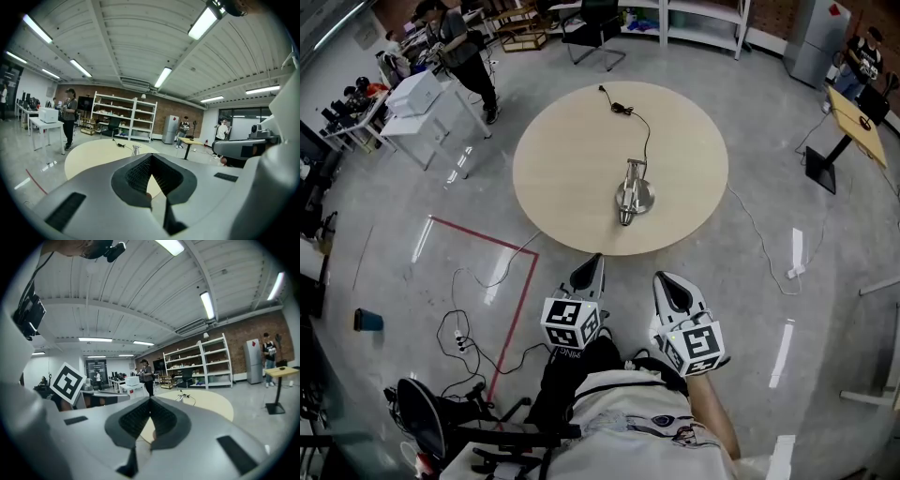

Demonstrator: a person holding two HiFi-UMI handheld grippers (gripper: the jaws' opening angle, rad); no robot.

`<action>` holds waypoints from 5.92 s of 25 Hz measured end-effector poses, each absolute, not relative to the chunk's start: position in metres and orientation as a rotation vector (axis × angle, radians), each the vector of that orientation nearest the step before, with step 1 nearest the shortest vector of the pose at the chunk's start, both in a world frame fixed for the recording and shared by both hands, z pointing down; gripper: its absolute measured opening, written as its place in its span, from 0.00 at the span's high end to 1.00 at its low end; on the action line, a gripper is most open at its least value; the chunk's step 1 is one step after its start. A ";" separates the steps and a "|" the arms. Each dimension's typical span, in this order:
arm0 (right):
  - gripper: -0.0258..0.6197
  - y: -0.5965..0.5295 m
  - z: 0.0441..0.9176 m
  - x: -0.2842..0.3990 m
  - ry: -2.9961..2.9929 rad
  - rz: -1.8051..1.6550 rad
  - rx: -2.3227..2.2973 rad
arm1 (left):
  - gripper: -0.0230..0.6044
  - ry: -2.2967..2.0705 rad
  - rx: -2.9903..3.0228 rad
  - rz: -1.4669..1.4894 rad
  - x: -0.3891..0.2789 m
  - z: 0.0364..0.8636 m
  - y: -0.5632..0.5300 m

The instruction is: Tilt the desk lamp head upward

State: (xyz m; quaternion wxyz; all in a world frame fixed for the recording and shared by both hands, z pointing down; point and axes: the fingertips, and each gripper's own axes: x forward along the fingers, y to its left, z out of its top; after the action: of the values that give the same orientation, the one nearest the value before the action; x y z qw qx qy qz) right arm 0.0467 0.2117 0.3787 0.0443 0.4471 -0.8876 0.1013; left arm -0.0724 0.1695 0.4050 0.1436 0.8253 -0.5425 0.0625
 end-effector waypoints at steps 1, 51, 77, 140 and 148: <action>0.96 0.209 0.381 0.045 -2.713 0.315 1.360 | 0.96 -1.561 2.374 0.186 -0.074 0.408 0.167; 0.96 -0.089 0.485 0.000 -2.541 0.426 1.007 | 0.96 -0.699 2.599 1.118 -0.052 0.717 -0.147; 0.81 -0.049 0.510 -0.027 -2.518 -0.326 0.186 | 0.96 -0.547 2.648 1.269 -0.049 0.741 -0.138; 0.73 -0.017 0.529 -0.037 -2.373 -0.923 -0.372 | 0.96 -0.617 2.614 1.316 -0.047 0.739 -0.139; 0.73 -0.020 0.511 -0.037 -2.489 -0.735 -0.414 | 0.96 -0.604 2.620 1.342 -0.047 0.741 -0.138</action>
State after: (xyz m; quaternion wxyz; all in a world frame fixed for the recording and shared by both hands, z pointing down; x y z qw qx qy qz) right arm -0.0374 -0.0200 0.5112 0.2539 -0.1524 -0.9161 -0.2703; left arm -0.0469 -0.1384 0.7409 0.0682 0.8698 -0.2006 0.4457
